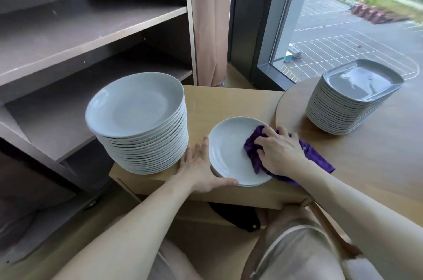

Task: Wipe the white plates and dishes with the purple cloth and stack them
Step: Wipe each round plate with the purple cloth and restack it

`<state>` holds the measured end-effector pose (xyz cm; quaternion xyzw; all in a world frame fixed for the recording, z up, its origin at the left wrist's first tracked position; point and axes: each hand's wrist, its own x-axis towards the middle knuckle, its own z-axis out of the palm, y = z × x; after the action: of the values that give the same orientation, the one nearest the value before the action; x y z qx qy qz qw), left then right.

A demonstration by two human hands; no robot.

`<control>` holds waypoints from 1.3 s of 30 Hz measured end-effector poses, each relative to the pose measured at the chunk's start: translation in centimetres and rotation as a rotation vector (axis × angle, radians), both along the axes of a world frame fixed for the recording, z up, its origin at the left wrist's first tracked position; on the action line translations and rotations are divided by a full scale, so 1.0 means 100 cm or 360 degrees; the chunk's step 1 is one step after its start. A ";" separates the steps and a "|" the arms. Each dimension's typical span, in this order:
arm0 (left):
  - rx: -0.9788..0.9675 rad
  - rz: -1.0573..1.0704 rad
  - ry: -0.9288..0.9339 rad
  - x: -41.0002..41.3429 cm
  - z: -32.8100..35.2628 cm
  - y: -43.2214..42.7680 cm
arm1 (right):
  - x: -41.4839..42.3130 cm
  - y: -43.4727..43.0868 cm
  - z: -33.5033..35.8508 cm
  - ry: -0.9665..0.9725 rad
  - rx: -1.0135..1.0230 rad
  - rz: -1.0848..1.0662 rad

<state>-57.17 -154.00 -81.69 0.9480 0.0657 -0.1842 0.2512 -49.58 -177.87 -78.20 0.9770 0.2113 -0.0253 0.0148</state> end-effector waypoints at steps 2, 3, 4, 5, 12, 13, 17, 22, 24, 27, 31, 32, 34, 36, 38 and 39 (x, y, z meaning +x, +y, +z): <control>0.0005 0.0001 -0.0011 -0.001 -0.001 0.000 | -0.012 -0.004 0.001 0.0066 0.0095 -0.0016; 0.0006 0.0001 -0.0010 -0.001 -0.002 0.000 | -0.017 -0.003 0.001 0.0080 0.0131 -0.0004; 0.0007 0.0003 -0.0008 -0.001 -0.002 0.000 | -0.022 0.000 0.001 0.0093 0.0168 0.0019; 0.0003 0.0009 -0.0006 -0.001 -0.002 -0.001 | -0.025 0.004 0.001 0.0118 0.0210 0.0051; -0.0063 0.0042 0.0049 0.001 0.003 0.000 | -0.028 0.051 -0.003 0.0433 0.0429 0.0263; -0.0064 0.0048 0.0051 0.001 0.003 0.000 | -0.025 0.057 -0.004 0.0463 0.0463 0.0257; -0.0059 0.0035 0.0056 0.002 0.001 0.000 | -0.015 0.074 -0.009 0.0426 0.0581 0.0251; -0.0053 0.0044 0.0016 0.001 0.000 -0.002 | -0.007 0.094 -0.025 -0.0015 0.0487 0.0165; -0.0057 0.0052 0.0025 0.000 0.000 -0.002 | 0.000 0.099 -0.028 -0.0114 0.0429 0.0121; -0.0068 0.0033 0.0030 -0.001 0.002 0.000 | 0.012 0.099 -0.026 -0.0187 0.0369 0.0014; -0.0060 0.0003 0.0035 -0.003 0.005 0.000 | 0.027 0.080 -0.016 -0.0251 0.0252 -0.0080; -0.0058 0.0000 0.0033 -0.004 0.006 -0.001 | 0.029 0.073 -0.014 -0.0261 0.0167 -0.0066; -0.0038 -0.0008 0.0031 -0.004 0.008 -0.002 | 0.031 0.059 -0.007 -0.0260 -0.0026 -0.0048; -0.0016 -0.0007 0.0030 -0.006 0.010 -0.002 | 0.028 0.047 -0.001 -0.0236 -0.0181 -0.0037; 0.0009 -0.0017 0.0037 -0.008 0.010 -0.002 | 0.022 0.036 0.004 -0.0200 -0.0245 -0.0026; 0.0023 -0.0022 0.0046 -0.009 0.010 -0.002 | 0.017 0.031 0.006 -0.0171 -0.0253 -0.0024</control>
<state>-58.03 -154.20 -80.68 0.9475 0.0641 -0.1990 0.2420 -47.85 -174.77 -77.57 0.9743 0.2001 0.0102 0.1032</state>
